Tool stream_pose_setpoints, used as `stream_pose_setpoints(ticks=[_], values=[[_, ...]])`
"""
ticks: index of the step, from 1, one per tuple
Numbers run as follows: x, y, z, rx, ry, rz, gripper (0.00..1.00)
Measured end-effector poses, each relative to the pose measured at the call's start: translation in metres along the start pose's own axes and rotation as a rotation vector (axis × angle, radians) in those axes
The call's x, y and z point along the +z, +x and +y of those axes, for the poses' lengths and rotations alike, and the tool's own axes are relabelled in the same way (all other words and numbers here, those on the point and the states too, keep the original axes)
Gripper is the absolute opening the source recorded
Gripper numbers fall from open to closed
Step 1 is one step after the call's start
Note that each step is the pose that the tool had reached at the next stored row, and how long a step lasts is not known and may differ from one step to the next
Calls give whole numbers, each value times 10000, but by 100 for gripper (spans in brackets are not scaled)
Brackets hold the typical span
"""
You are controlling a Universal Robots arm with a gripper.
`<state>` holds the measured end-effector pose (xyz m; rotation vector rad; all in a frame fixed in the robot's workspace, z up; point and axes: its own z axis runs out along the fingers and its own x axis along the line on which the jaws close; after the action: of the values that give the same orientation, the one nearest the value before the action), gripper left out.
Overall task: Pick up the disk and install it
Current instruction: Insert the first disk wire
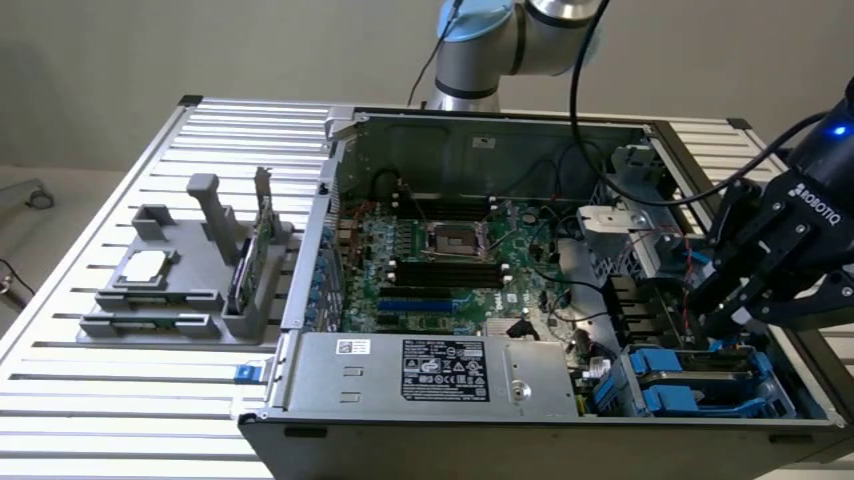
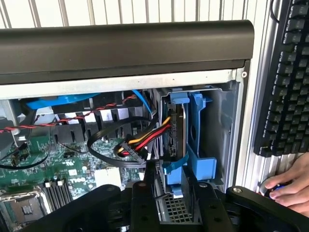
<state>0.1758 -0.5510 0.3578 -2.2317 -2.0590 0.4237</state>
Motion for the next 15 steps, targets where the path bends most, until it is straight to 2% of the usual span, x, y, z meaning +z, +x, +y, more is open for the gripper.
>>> stream_pose_setpoints(ticks=[4, 7, 10, 15], values=[[17, -15, -55, -24, -128, 4, 36], [29, -23, -94, -26, -171, 6, 36], [29, -24, -97, -49, -216, 1, 36], [31, -24, -101, -125, -347, -9, 36]])
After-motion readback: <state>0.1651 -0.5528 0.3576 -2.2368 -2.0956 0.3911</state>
